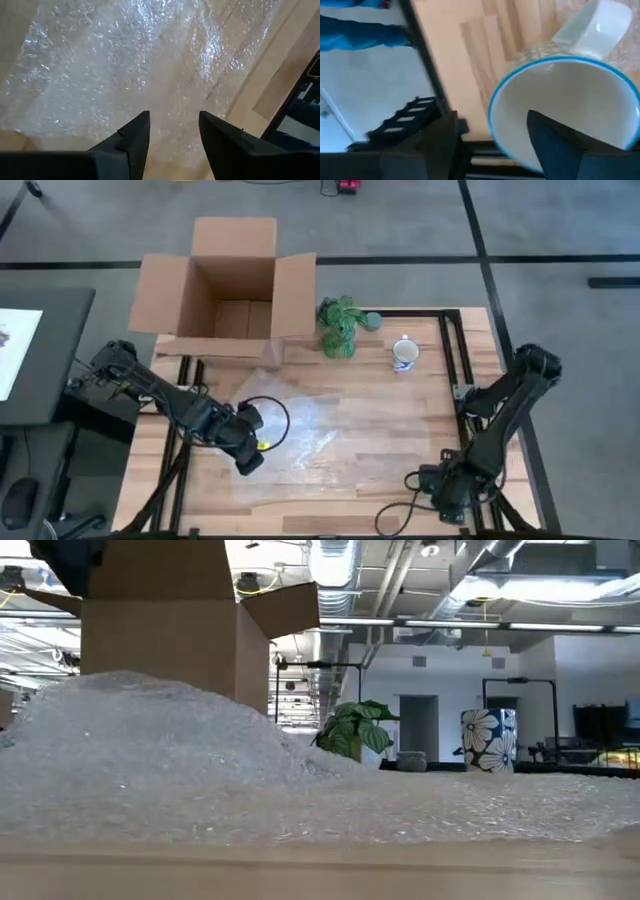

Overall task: Wrap mug
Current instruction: Wrap the green mug with the bubble wrap

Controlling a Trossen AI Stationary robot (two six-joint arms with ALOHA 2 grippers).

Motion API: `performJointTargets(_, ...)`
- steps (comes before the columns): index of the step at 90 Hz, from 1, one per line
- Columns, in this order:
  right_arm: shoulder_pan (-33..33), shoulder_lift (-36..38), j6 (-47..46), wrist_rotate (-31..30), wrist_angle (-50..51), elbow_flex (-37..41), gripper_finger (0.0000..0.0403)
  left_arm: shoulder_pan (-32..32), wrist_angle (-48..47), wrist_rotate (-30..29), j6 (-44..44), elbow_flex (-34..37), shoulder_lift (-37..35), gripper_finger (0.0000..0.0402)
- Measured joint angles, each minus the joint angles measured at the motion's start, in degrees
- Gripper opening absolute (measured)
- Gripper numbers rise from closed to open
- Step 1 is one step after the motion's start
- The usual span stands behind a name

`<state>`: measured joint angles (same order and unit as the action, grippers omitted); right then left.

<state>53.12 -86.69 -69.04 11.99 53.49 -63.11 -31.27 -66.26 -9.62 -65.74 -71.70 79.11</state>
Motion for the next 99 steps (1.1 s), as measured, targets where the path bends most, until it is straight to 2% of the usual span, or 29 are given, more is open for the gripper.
performJointTargets(8, 0.00, -2.87, -0.15, -0.07, -0.16, 0.00, 0.0239, -0.64, -0.01, -0.08, -0.33, 0.00, 0.00, 0.0150)
performJointTargets(17, 0.00, -5.76, -0.18, -0.09, -0.05, 0.00, 0.0206, -1.16, -0.01, -0.11, -1.01, 0.00, -0.02, 0.0150)
performJointTargets(24, -0.09, -7.45, -0.79, -0.09, -0.08, 0.00, 0.0155, -1.89, -0.02, -0.09, -1.78, 0.00, 0.00, 0.0150)
performJointTargets(35, -1.39, -8.14, -1.49, -0.04, 0.28, -0.64, 0.0040, -3.70, -0.02, 0.51, -4.48, 0.00, -0.02, 0.0150)
performJointTargets(39, -2.30, -7.92, -0.81, -0.26, 1.03, -1.75, 0.0019, -4.89, -0.07, 0.85, -6.13, 0.00, -0.02, 0.0150)
performJointTargets(57, -10.17, -7.77, 7.24, -1.63, 10.49, -14.02, 0.0007, -10.29, -0.01, 2.99, -15.97, 0.00, -0.02, 0.0149)
performJointTargets(70, -18.78, -7.85, 15.07, -3.22, 10.50, -21.39, 0.0005, -13.78, -0.12, 1.16, -22.39, 0.00, -0.02, 0.0149)
performJointTargets(87, -29.43, -9.39, 24.23, -5.52, 9.73, -22.48, 0.0004, -18.28, -1.30, -3.02, -29.58, 0.00, -0.02, 0.0149)
performJointTargets(99, -33.59, -13.49, 29.68, -5.10, 5.06, -22.48, 0.0004, -20.99, -2.88, -4.54, -35.13, 0.00, -0.04, 0.0149)
